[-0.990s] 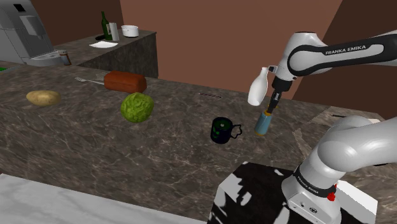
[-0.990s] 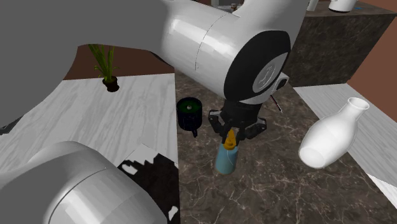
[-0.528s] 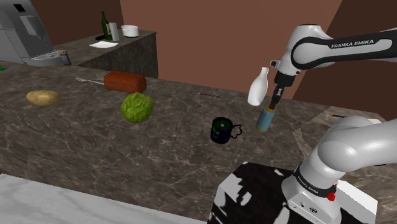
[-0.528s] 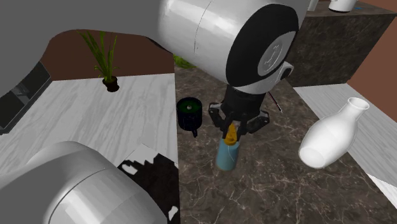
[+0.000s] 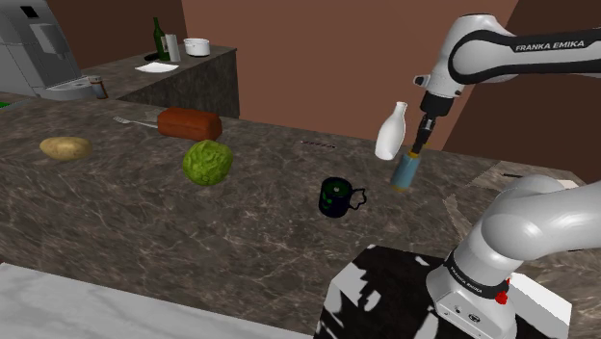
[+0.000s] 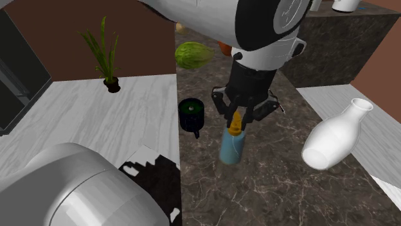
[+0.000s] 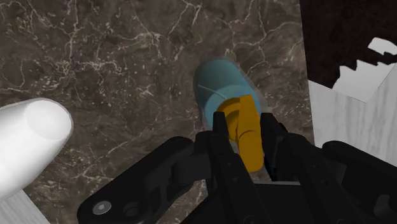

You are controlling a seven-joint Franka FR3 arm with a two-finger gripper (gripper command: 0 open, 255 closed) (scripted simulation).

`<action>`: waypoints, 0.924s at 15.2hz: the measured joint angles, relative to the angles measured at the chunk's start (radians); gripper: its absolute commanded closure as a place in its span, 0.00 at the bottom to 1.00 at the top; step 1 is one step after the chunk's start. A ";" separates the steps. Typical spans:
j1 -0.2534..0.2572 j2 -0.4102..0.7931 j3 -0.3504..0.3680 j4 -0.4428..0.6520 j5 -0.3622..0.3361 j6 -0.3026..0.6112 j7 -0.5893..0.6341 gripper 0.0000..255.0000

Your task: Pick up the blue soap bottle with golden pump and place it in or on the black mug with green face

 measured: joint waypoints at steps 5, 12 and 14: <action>0.005 -0.006 0.013 0.060 0.011 -0.066 0.002 1.00; 0.013 -0.004 0.030 0.155 0.027 -0.158 0.005 1.00; 0.015 0.005 0.031 0.185 0.029 -0.181 0.002 1.00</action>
